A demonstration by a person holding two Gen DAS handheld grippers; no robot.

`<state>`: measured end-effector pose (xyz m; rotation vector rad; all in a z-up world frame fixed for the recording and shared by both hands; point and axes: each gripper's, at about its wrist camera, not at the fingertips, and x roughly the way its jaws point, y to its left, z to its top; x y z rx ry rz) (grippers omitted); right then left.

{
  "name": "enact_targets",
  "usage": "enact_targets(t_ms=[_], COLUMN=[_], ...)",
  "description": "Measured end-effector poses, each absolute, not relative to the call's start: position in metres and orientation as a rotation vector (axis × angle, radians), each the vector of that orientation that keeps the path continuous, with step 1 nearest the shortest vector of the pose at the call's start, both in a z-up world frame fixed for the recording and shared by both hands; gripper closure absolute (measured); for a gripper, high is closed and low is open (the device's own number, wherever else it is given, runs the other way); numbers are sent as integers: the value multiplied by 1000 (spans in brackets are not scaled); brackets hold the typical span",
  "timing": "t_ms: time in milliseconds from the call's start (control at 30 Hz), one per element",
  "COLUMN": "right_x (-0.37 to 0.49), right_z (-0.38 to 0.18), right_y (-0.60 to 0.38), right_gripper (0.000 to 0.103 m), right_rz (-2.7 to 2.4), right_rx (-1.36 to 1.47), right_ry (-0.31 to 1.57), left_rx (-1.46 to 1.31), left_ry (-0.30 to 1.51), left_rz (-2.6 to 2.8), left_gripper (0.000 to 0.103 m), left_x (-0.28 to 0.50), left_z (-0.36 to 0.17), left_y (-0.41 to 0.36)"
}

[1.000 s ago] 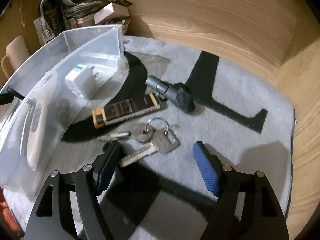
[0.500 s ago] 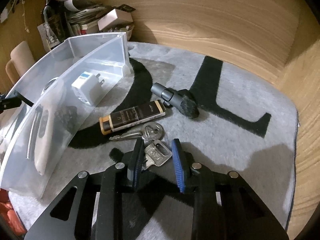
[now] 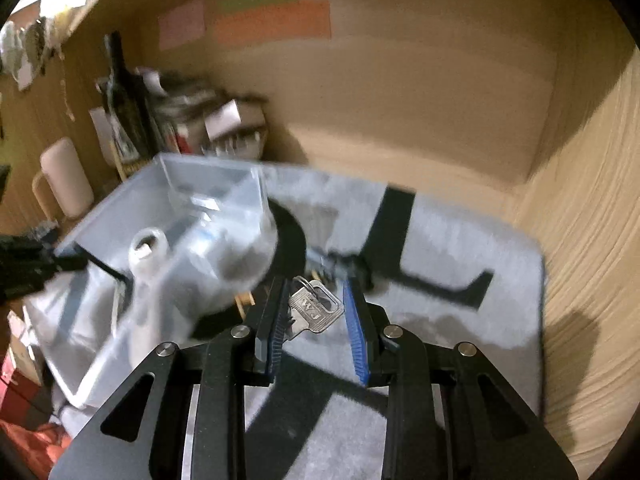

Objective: Organize rigid objects

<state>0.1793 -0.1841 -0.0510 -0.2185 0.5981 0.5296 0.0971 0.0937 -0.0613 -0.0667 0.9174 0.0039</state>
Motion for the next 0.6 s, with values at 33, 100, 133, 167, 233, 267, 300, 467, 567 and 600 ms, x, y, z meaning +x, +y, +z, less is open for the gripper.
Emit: enact_targets(t_ms=[33, 100, 133, 167, 233, 267, 300, 467, 567, 600], right_x=[176, 170, 167, 164, 156, 152, 148, 132, 127, 126], right_z=[-43, -29, -21, -16, -5, 0, 4, 10, 8, 6], right_y=[-183, -178, -176, -172, -165, -160, -155, -129, -115, -110], right_gripper=[77, 77, 77, 77, 77, 77, 77, 77, 77, 77], right_rz=[535, 547, 559, 568, 595, 613, 629, 718, 772, 789], right_rx=[-218, -218, -216, -217, -217, -219, -222, -235, -240, -241], right_ry=[574, 529, 507, 489, 449, 433, 416, 377, 378, 383], left_rx=[-67, -67, -67, -67, -67, -66, -67, -67, -67, -66], left_ry=[917, 915, 914, 914, 915, 915, 915, 915, 915, 915], left_rz=[4, 3, 3, 3, 3, 3, 3, 3, 3, 3], left_gripper=[91, 91, 91, 91, 91, 91, 91, 91, 91, 91], left_x=[97, 96, 96, 96, 96, 96, 96, 96, 96, 96], left_z=[-61, -61, -61, -61, -61, -61, -61, -62, -61, -61], left_y=[94, 93, 93, 93, 93, 93, 93, 93, 93, 93])
